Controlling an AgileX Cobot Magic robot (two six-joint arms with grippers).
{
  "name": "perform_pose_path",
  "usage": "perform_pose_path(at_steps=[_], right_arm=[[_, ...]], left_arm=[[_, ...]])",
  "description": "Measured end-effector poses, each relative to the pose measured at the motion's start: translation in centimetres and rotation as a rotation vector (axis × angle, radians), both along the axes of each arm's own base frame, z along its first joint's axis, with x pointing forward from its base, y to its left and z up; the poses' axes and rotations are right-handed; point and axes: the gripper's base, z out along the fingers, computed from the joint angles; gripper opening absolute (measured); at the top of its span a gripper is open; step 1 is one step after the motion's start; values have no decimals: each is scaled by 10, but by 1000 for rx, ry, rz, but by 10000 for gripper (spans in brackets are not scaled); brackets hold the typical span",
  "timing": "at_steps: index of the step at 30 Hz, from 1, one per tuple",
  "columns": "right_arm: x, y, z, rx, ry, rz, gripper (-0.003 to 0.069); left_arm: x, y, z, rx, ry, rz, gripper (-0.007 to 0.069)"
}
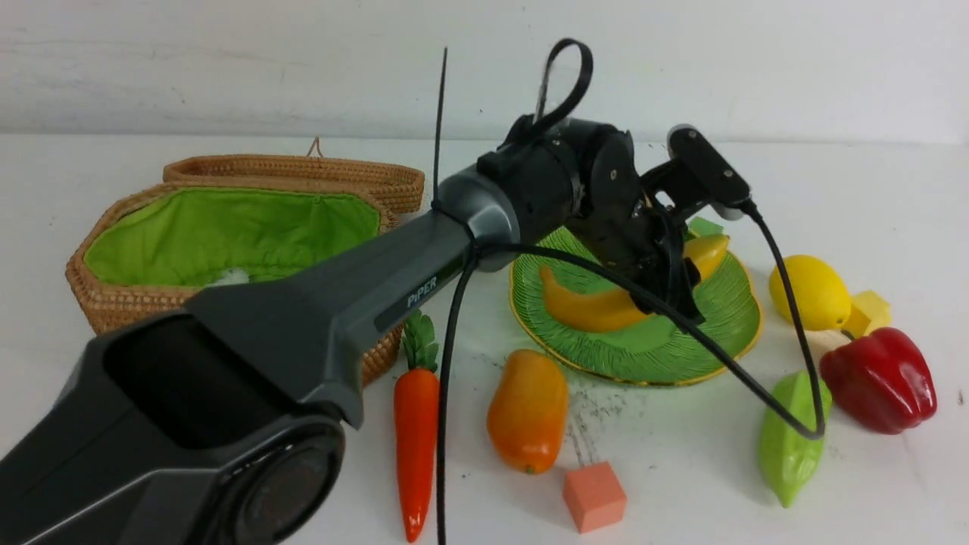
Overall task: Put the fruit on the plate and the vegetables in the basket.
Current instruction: Use the left arm to grab a banana and put it into the right plate, then use the left arm to grab a carrot and put it into the left basket
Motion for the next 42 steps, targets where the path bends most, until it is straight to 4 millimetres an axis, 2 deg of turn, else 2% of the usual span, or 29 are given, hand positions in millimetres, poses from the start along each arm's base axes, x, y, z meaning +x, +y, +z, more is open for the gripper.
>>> perform_pose_path(at_steps=[3, 4, 7, 12, 15, 17, 19, 21, 22, 23, 27, 30, 31, 32, 34, 37, 38, 40, 42], right_arm=[[0, 0, 0, -3, 5, 1, 104], [0, 0, 0, -3, 5, 1, 104], [0, 0, -1, -5, 9, 2, 107], [-1, 0, -2, -10, 17, 5, 107], [-2, 0, -3, -18, 30, 8, 107], [-2, 0, -3, -24, 36, 11, 107], [-2, 0, -4, -25, 37, 11, 109], [-2, 0, -3, -23, 38, 13, 112], [-2, 0, -3, -23, 38, 13, 113], [-3, 1, -3, -16, 40, 20, 114], [-4, 2, -3, -1, 46, 35, 117], [-4, 3, -3, 3, 47, 39, 117], [-4, 3, -3, 3, 47, 39, 117], [-4, 3, -3, 5, 48, 40, 117], [-4, 3, -3, 4, 46, 43, 117], [-4, 3, -3, -4, 40, 48, 120], [-4, 3, -3, -7, 38, 50, 123], [-4, 3, -3, -9, 36, 51, 125], [-4, 3, -3, -10, 35, 52, 125]], left_arm=[[1, 1, -3, 21, -13, -1, 448], [2, 1, -3, 22, -16, -1, 456], [2, 1, -1, 25, -24, -1, 595], [-2, 4, 4, 43, 4, -6, 624], [-10, 10, 24, 28, 59, 33, 556], [-21, 17, 50, -6, 121, 95, 447], [-34, 28, 80, -46, 190, 170, 304], [-55, 44, 119, -76, 265, 242, 104], [-59, 47, 126, -76, 270, 244, 74], [-76, 61, 156, -100, 279, 265, -9], [-107, 89, 203, -161, 238, 298, -13], [-134, 119, 222, -182, 239, 406, -13], [-135, 121, 222, -182, 240, 414, -13], [-145, 132, 223, -178, 251, 458, -13], [-162, 150, 211, -142, 292, 527, -13], [-179, 166, 174, -54, 396, 609, -13], [-186, 171, 147, 5, 468, 655, -13], [-192, 176, 115, 80, 537, 703, -13], [-194, 177, 93, 107, 571, 738, -13]])
